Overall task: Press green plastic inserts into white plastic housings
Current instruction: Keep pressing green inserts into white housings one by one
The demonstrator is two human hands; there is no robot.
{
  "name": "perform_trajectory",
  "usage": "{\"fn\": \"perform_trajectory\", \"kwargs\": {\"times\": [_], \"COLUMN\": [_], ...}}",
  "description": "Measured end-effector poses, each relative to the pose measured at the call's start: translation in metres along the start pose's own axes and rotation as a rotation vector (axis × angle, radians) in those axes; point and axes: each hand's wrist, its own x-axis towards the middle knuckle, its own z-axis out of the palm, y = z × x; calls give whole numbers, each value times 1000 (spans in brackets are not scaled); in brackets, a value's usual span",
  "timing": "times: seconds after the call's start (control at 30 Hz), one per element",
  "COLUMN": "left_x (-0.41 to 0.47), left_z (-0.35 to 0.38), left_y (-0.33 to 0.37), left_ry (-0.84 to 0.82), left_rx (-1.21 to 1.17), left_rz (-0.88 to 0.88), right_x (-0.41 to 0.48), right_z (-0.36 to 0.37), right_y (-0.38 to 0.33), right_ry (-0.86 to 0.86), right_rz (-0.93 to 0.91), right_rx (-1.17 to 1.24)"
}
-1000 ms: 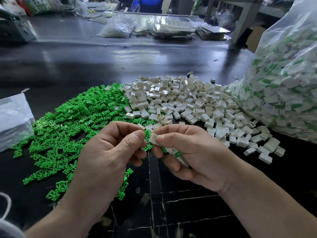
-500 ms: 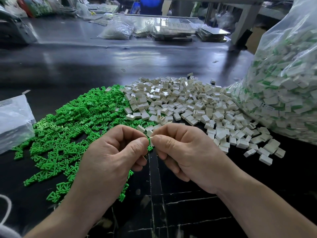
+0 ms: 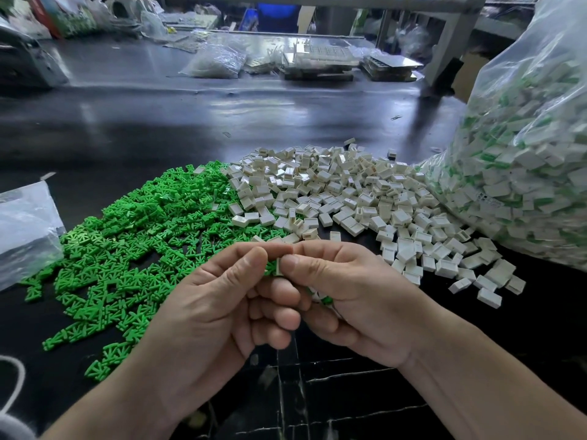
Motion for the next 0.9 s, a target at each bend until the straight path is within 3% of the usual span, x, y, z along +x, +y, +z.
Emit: {"fn": "perform_trajectory", "kwargs": {"times": [0.3, 0.6, 0.9], "left_x": [1, -2, -2], "left_z": [1, 10, 7], "left_y": [-1, -8, -2], "left_ry": [24, -1, -33], "left_rx": [-33, -5, -6], "left_rz": [-20, 112, 54], "right_x": [-2, -5, -8], "right_z": [2, 9, 10], "right_y": [-3, -6, -2], "right_ry": [-4, -21, 0], "right_rz": [15, -26, -44], "right_rx": [-22, 27, 1]}}
